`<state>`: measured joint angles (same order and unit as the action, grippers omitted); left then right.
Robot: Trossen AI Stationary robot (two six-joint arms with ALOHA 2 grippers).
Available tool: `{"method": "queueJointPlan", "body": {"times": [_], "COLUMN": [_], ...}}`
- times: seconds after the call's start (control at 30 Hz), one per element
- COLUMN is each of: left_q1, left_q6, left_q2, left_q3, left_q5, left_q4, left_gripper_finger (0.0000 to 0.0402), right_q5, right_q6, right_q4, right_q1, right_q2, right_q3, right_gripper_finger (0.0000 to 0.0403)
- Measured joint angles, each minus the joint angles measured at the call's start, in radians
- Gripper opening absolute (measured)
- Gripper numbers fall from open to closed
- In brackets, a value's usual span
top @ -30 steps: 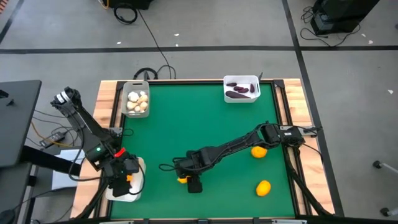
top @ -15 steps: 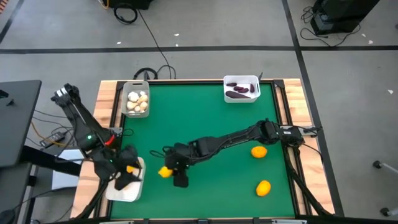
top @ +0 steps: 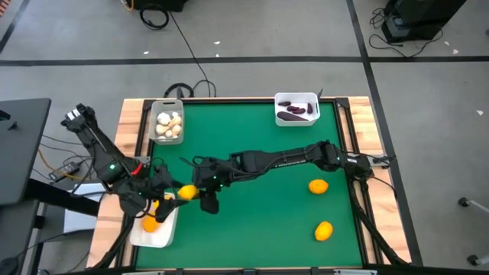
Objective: Sort produce into baskets
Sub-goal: Put the lemon into the bottom white bin
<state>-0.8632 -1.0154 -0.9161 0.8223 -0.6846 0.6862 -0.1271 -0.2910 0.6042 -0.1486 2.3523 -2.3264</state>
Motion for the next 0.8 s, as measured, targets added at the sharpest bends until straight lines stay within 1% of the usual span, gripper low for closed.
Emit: {"method": "queueJointPlan", "body": {"times": [0.13, 0.23, 0.3, 0.43, 0.5, 0.57, 0.6, 0.67, 0.73, 0.8], "left_q1": [0.034, 0.050, 0.056, 0.067, 0.072, 0.077, 0.079, 0.079, 0.079, 0.076], "left_q6": [0.069, 0.103, 0.136, 0.153, 0.153, 0.145, 0.142, 0.118, 0.088, 0.063], "left_q2": [0.000, 0.000, 0.000, 0.001, 0.007, 0.019, 0.027, 0.043, 0.048, 0.048], "left_q3": [0.000, 0.000, 0.000, 0.000, 0.000, 0.000, 0.000, 0.005, 0.031, 0.046], "left_q5": [-0.018, -0.013, 0.005, 0.029, 0.054, 0.085, 0.113, 0.163, 0.221, 0.304], "left_q4": [-0.012, -0.013, -0.014, -0.013, -0.008, 0.010, 0.042, 0.104, 0.201, 0.298], "left_gripper_finger": [0.0295, 0.0283, 0.0264, 0.0208, 0.0186, 0.0176, 0.0176, 0.0178, 0.0186, 0.0190], "right_q5": [-0.015, -0.016, -0.014, -0.012, -0.012, -0.029, -0.051, -0.058, -0.054, -0.045], "right_q6": [-0.001, -0.001, -0.003, -0.009, -0.022, -0.048, -0.065, -0.102, -0.132, -0.131], "right_q4": [0.003, 0.000, -0.002, 0.001, 0.005, 0.029, 0.083, 0.192, 0.362, 0.516], "right_q1": [0.006, 0.006, 0.006, 0.007, 0.007, 0.011, 0.015, 0.018, 0.022, 0.022], "right_q2": [0.000, 0.000, 0.000, 0.000, 0.000, -0.001, -0.006, -0.012, -0.018, -0.018], "right_q3": [0.001, 0.001, 0.001, 0.001, 0.002, 0.001, 0.001, 0.000, 0.000, 0.000], "right_gripper_finger": [0.0169, 0.0169, 0.0169, 0.0175, 0.0186, 0.0203, 0.0214, 0.0235, 0.0252, 0.0262]}}
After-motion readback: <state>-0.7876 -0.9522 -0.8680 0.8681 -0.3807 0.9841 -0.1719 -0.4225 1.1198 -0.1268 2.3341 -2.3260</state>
